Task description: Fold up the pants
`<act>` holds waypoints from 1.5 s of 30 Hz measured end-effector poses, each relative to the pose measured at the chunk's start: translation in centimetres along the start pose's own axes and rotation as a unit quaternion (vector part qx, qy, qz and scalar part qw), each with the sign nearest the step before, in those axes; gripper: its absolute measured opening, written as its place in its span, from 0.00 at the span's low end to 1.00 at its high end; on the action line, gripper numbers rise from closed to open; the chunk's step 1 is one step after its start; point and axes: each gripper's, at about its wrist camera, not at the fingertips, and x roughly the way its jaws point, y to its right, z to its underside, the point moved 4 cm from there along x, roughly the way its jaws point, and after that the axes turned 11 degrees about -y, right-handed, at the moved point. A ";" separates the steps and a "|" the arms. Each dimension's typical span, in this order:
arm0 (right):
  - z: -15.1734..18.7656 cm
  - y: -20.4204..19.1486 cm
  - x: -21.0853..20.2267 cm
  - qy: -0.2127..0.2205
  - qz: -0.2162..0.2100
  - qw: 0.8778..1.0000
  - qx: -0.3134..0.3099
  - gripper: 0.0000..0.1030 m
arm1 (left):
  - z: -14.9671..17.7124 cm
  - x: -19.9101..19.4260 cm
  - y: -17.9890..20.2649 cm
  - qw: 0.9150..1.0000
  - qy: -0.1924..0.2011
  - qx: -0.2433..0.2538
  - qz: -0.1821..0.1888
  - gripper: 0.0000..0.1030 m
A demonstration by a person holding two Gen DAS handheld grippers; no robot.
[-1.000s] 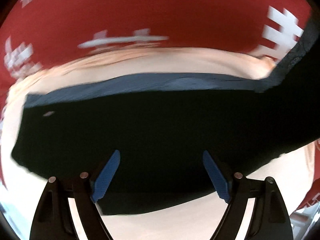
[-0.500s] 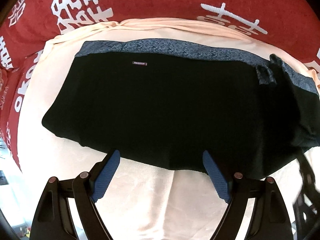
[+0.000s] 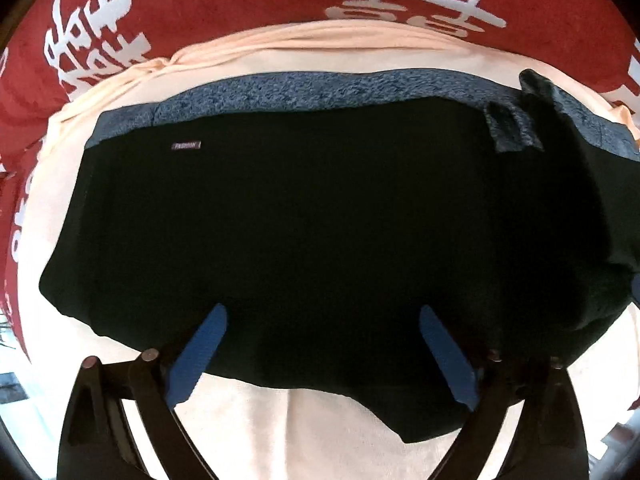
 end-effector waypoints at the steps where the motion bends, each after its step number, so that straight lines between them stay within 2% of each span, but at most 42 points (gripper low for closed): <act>1: -0.1 0.1 0.3 0.000 -0.005 1.000 0.005 0.59 | 0.0 0.1 -0.2 1.000 -0.003 -0.004 0.006 0.96; 3: -0.5 0.3 0.8 0.000 -0.013 1.000 0.016 0.59 | -0.2 0.2 -0.4 1.000 -0.009 -0.009 0.012 0.96; 7: -0.9 2.1 1.4 0.000 -0.016 0.998 0.063 0.57 | -0.8 0.6 -0.5 1.000 -0.002 0.003 -0.002 0.96; 8: -0.8 2.4 1.5 0.000 -0.017 0.997 0.073 0.51 | -0.7 0.6 -0.5 1.000 -0.001 0.004 -0.004 0.96; 10: -1.1 3.2 1.7 0.001 -0.011 0.996 0.093 0.30 | -0.8 0.7 -0.6 1.000 -0.002 -0.001 -0.001 0.96; 11: -1.3 3.6 1.8 0.002 -0.006 0.995 0.100 0.11 | -0.8 0.7 -0.6 1.000 -0.004 -0.004 0.002 0.96; 13: -1.8 3.9 1.6 0.005 -0.008 0.994 0.113 0.06 | -0.8 0.9 -0.7 1.000 -0.007 -0.006 0.005 0.96; 15: -2.0 2.4 0.7 0.011 -0.012 0.996 0.085 0.06 | -1.0 0.9 -0.8 1.000 -0.009 -0.003 0.004 0.96; 18: -1.1 -0.6 -0.5 0.007 0.019 1.000 0.011 0.06 | -0.9 1.0 -0.8 1.000 -0.011 0.000 0.004 0.96; 19: -0.5 -0.8 -0.5 0.002 0.030 1.000 0.004 0.06 | -0.9 1.0 -0.9 1.000 -0.011 0.000 0.006 0.96; 24: 1.6 2.7 3.4 -0.026 0.068 0.996 0.052 0.05 | -1.0 0.7 -1.5 1.000 -0.017 -0.009 0.013 0.96; 26: 1.8 2.9 3.5 -0.014 0.060 0.997 0.055 0.05 | -1.0 0.1 -1.9 1.000 -0.014 -0.003 0.009 0.96; 28: 1.9 2.1 3.2 -0.028 0.074 0.996 0.032 0.08 | -1.2 -0.8 -2.1 1.000 0.000 0.010 0.002 0.96; 31: 2.2 -0.1 2.1 -0.073 0.095 0.992 -0.041 0.30 | -1.5 -1.7 -2.2 1.000 0.008 0.026 -0.009 0.96; 32: 2.1 -0.6 1.3 -0.074 0.107 0.990 -0.064 0.44 | -1.8 -2.2 -2.2 1.000 0.010 0.027 -0.011 0.96; 33: 1.8 -1.0 -0.2 -0.065 0.119 0.987 -0.090 0.51 | -2.0 -2.7 -2.0 1.000 0.013 0.026 -0.010 0.96; 36: -0.7 -1.7 -5.5 -0.004 0.145 0.979 -0.141 0.51 | -2.3 -4.5 -1.3 0.999 0.027 0.025 -0.003 0.96; 39: -4.9 -0.3 -8.9 0.047 0.203 0.967 -0.146 0.51 | -3.3 -5.8 1.2 0.999 0.037 0.029 0.007 0.96; 41: -8.0 1.7 -9.3 0.044 0.225 0.965 -0.131 0.51 | -4.2 -6.9 3.3 0.998 0.046 0.031 0.021 0.96; 44: -11.1 4.6 -8.0 0.002 0.194 0.976 -0.095 0.48 | -5.4 -7.6 6.8 0.997 0.054 0.038 0.045 0.96; 45: -11.6 5.3 -7.1 -0.015 0.176 0.981 -0.082 0.34 | -5.7 -7.6 8.0 0.996 0.056 0.042 0.052 0.96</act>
